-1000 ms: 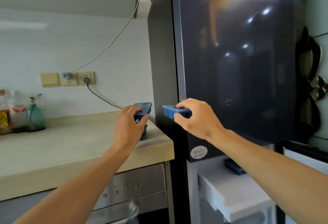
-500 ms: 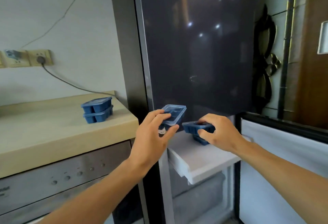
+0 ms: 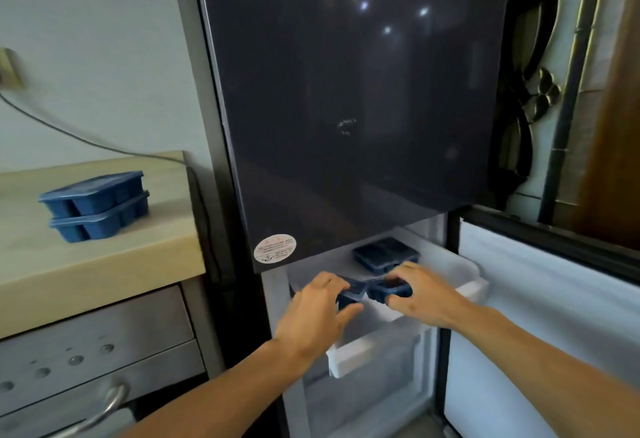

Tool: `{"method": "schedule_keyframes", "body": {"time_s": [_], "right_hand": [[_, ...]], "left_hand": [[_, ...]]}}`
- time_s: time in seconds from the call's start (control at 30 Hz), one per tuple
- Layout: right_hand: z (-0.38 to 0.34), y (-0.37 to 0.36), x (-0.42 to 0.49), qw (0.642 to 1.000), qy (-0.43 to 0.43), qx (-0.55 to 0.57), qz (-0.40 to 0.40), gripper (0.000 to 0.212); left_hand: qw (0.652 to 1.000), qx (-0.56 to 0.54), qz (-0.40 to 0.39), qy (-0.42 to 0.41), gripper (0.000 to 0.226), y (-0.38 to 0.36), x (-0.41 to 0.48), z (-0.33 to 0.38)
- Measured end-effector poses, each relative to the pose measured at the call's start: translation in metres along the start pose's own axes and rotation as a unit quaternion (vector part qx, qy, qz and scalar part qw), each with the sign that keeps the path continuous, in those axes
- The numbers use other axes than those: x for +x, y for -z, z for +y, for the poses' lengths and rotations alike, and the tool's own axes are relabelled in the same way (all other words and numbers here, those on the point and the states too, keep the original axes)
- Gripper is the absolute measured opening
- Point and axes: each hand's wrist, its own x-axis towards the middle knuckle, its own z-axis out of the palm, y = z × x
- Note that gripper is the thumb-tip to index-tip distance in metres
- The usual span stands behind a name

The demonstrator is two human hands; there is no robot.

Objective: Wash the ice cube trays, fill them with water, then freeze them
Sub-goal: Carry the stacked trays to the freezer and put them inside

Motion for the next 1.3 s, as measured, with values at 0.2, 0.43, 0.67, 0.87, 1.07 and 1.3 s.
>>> {"method": "schedule_keyframes", "body": {"time_s": [0.2,0.43,0.67,0.87,1.07,1.3], "right_hand": [[0.028,-0.027,0.039,0.999,-0.003,-0.013,-0.049,0.033],[0.031,-0.041,0.075,0.997,0.007,-0.028,-0.070,0.038],[0.039,-0.047,0.086,0.981,0.065,-0.167,-0.075,0.041],[0.038,-0.043,0.083,0.983,0.047,-0.166,-0.059,0.022],[0.037,-0.043,0.081,0.994,0.032,-0.041,-0.093,0.007],[0.029,-0.047,0.086,0.991,0.016,-0.025,-0.129,0.048]], "left_hand": [[0.996,0.045,-0.038,0.067,0.028,-0.031,0.040,-0.016],[0.989,0.076,-0.054,0.112,0.029,-0.051,0.075,-0.019],[0.979,0.120,-0.105,0.127,0.034,-0.063,0.093,-0.025],[0.947,0.179,-0.220,0.149,0.020,-0.074,0.101,-0.031],[0.934,0.204,-0.253,0.149,0.044,-0.080,0.107,-0.040],[0.924,0.217,-0.271,0.161,0.059,-0.074,0.119,-0.045]]}}
